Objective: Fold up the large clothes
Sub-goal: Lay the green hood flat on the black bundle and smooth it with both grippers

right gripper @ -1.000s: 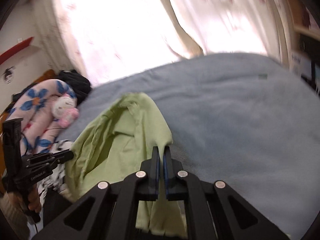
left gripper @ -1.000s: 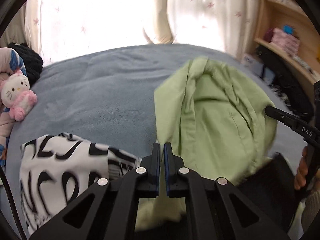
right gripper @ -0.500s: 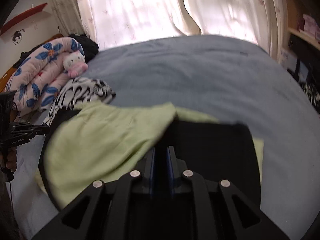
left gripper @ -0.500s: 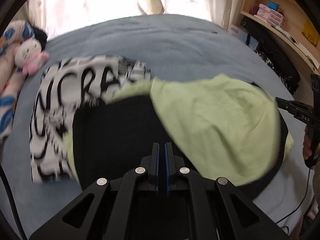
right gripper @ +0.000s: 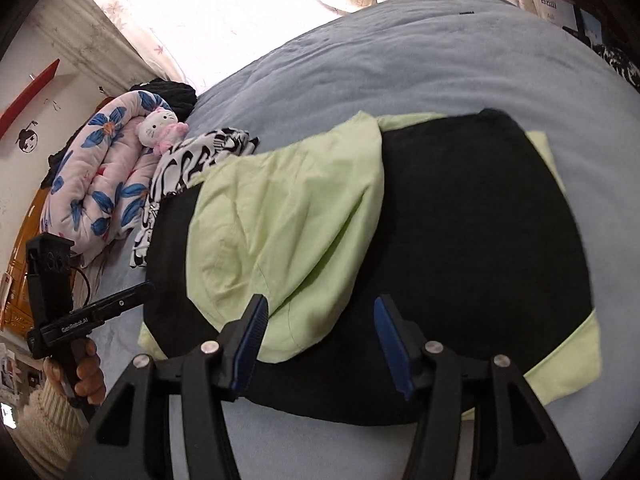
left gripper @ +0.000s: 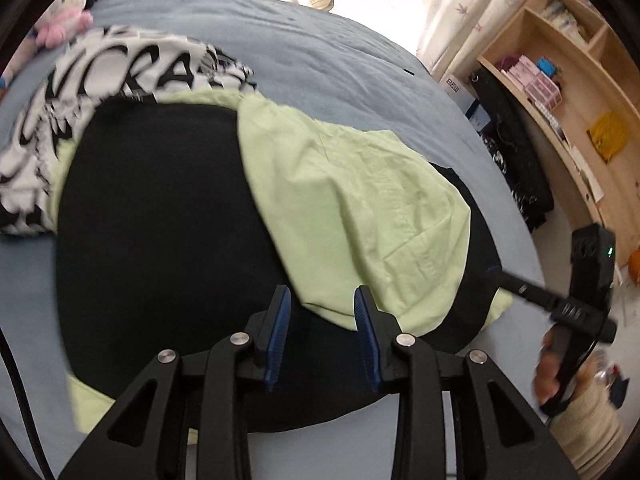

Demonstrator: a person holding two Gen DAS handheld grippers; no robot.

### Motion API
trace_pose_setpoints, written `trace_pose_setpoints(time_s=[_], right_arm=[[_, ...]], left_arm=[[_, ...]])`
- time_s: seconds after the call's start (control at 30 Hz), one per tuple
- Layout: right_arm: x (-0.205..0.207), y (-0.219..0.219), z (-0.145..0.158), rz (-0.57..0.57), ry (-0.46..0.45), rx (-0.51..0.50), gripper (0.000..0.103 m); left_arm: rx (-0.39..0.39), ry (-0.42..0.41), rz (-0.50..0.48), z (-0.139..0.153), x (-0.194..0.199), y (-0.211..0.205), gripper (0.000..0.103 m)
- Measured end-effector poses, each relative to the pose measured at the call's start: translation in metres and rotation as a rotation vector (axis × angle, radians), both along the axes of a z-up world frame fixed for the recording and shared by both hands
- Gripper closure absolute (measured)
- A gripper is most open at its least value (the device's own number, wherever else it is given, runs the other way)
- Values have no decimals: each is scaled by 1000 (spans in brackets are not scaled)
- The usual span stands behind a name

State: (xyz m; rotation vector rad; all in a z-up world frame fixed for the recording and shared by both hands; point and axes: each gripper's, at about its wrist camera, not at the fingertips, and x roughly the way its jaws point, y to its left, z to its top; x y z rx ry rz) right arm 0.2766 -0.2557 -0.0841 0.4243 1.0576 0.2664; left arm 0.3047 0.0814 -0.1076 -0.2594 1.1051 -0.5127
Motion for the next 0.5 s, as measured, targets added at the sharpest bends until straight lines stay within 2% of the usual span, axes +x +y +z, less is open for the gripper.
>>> trace_pose_setpoints(time_s=[0.07,0.27,0.3,0.33,0.37,0.4,0.43,0.5], right_arm=[[1,3,-10,-5,13,23,47],[15,22,-36,-21,61,32,49],[15,24,-38,-19,63,39,58],[16,28,-41,-11,65,38,74],[17,33,-42,-2,60,16,92],[17,35,-42,-1,55,-1,95],[15,35,-42,-11,54,28,96],[9,25,-40,-38,67,216,98]], left_arm=[[-31,25,23,-11,3,-8,72],[-52,43,99,-40,19,-21,73],[-57,47,108,-44,21,-23,75],[-58,45,116,-47,23,-25,94],[-58,41,111,-48,23,-28,103],[-54,38,109,-48,22,-31,103],[-49,25,105,-44,19,-34,103],[-62,-31,93,-27,9,-36,103]])
